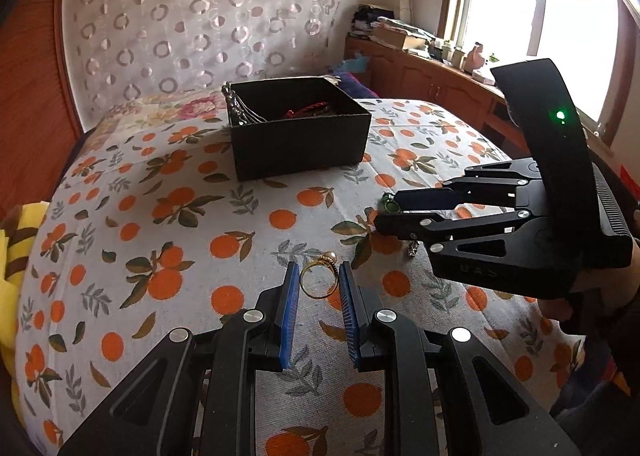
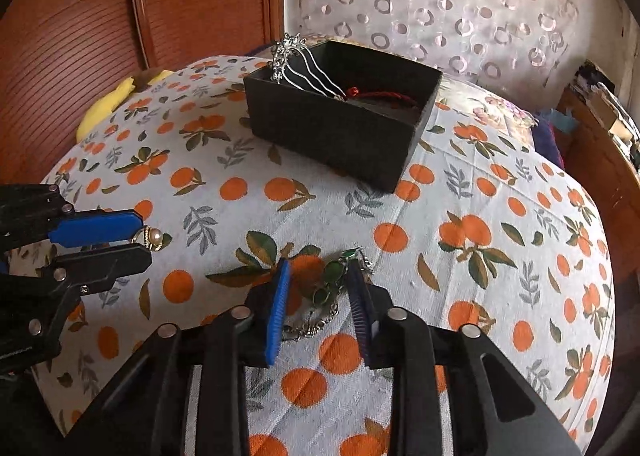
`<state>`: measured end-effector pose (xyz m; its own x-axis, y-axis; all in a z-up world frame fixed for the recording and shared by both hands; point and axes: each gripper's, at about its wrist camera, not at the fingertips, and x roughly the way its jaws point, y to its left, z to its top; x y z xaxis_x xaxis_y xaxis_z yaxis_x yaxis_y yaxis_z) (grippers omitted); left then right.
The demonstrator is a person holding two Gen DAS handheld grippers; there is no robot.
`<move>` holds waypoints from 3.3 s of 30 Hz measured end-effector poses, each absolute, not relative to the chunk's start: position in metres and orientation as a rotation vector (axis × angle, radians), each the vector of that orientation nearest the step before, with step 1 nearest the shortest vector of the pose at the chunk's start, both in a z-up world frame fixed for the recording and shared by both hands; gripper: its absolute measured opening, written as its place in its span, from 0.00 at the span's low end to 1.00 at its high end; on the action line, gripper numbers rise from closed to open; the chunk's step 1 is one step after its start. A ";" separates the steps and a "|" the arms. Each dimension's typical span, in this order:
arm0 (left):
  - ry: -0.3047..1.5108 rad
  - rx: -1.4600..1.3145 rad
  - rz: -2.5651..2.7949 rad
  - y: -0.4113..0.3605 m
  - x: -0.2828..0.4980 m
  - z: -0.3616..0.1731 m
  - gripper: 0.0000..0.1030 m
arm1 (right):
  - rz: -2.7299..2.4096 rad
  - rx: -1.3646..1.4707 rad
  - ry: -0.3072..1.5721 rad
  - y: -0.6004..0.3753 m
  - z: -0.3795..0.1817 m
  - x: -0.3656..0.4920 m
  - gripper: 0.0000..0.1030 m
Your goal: Organize jewelry
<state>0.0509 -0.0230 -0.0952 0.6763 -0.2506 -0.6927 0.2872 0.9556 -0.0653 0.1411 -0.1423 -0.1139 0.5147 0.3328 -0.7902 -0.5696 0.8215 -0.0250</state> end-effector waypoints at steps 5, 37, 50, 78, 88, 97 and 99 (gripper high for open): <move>0.758 0.048 -0.299 -0.022 0.049 -0.092 0.18 | 0.560 -0.312 0.873 -0.143 -0.113 0.140 0.13; 0.663 0.067 -0.266 -0.015 0.110 -0.047 0.18 | 0.573 -0.235 0.614 -0.146 -0.001 0.213 0.13; 0.668 0.064 -0.257 -0.021 0.139 -0.044 0.18 | 0.541 -0.188 0.705 -0.146 -0.029 0.242 0.23; 0.571 0.042 -0.123 -0.016 0.107 -0.021 0.93 | 0.435 -0.028 0.603 -0.211 -0.031 0.148 0.74; 0.560 0.025 -0.084 -0.010 0.067 -0.010 0.93 | 0.353 -0.008 0.543 -0.221 -0.026 0.109 0.98; 0.565 0.014 -0.063 -0.005 0.057 -0.016 0.93 | 0.337 0.000 0.524 -0.221 -0.024 0.095 0.98; 0.560 0.022 -0.053 -0.005 0.055 -0.017 0.93 | 0.330 -0.002 0.519 -0.221 -0.025 0.094 0.98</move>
<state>0.0552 -0.0049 -0.0170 0.8462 -0.0438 -0.5311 0.0560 0.9984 0.0069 0.0945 -0.2213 -0.0249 0.8166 0.3092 -0.4874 -0.3100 0.9472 0.0814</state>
